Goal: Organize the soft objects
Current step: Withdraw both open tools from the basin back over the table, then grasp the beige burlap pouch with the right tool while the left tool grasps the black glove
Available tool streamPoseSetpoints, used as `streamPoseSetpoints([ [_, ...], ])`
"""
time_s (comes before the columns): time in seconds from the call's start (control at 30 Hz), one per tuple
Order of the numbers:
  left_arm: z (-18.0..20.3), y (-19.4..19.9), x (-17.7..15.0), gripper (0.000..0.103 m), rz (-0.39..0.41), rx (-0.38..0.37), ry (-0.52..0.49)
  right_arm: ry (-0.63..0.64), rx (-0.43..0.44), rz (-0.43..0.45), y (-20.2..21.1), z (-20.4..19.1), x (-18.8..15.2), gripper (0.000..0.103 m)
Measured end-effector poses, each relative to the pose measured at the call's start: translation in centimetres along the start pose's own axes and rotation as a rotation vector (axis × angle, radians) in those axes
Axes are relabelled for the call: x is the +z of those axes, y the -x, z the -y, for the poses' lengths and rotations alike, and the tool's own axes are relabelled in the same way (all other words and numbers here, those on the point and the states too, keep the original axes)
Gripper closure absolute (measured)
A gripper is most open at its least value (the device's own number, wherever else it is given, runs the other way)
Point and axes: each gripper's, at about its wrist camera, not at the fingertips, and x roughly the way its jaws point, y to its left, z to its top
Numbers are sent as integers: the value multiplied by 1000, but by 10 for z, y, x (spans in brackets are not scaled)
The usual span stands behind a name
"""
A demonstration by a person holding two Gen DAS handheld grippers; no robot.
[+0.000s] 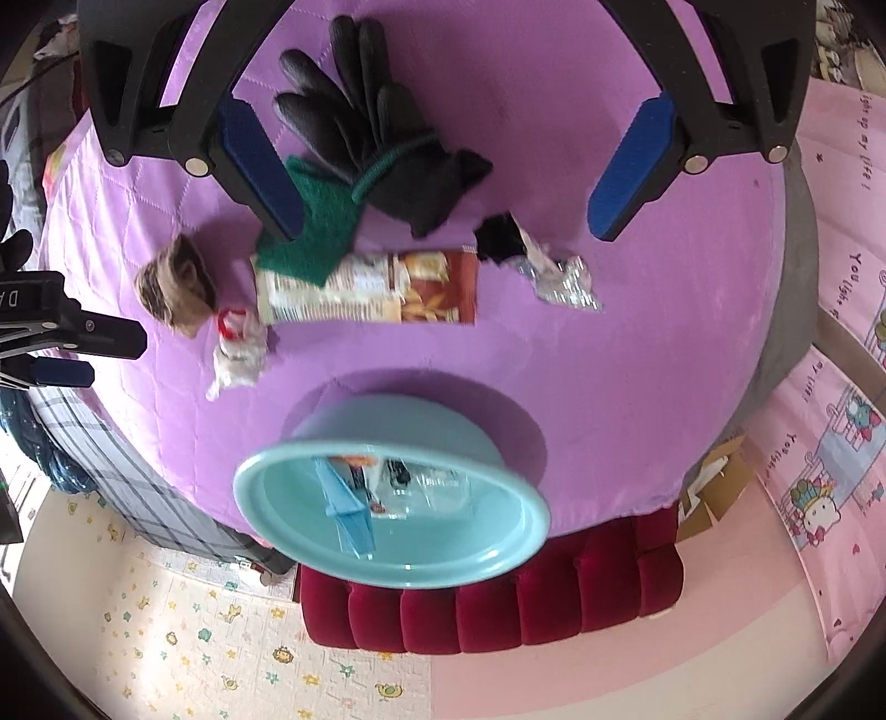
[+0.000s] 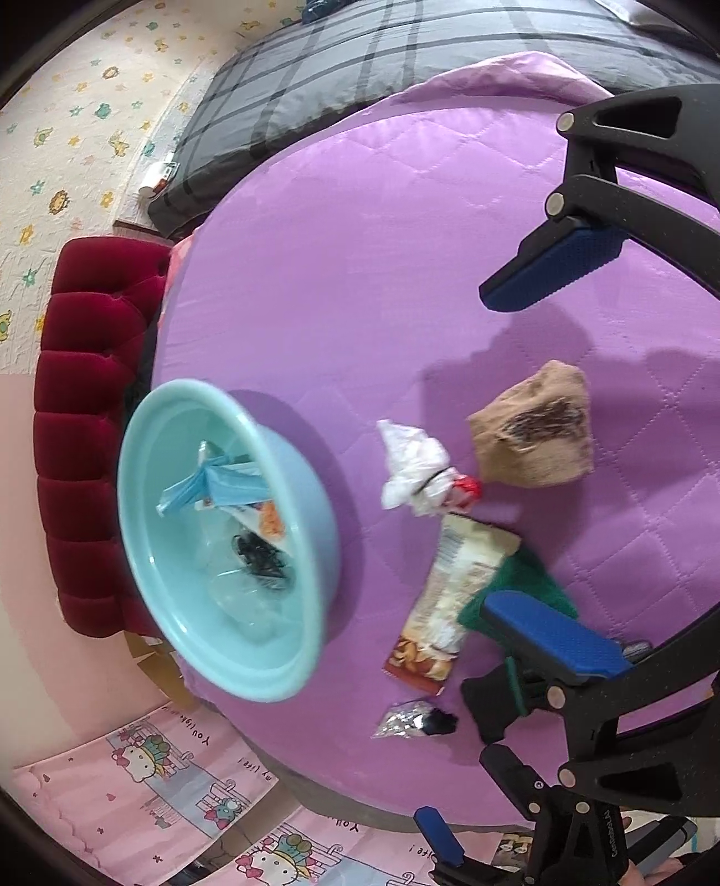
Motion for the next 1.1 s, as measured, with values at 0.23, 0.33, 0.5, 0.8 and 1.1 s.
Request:
streamPoseSetpoints([
  [0.23, 14, -10, -25, 0, -65, -19, -2, 4, -16, -21, -8, 6, -27, 0],
  [0.33, 20, -18, -35, 0, -97, -19, -2, 4, -19, -40, -14, 8, -36, 0],
  [0.5, 27, -25, -43, 0, -119, -17, 8, 22, -26, -42, -20, 9, -43, 0],
  [0.8, 32, -38, -50, 0, -136, -11, 64, 25, -1, -72, -33, 16, -49, 0],
  [1.1, 32, -55, -58, 2, -171, -8, 125, 64, -11, -83, -42, 16, -50, 0],
])
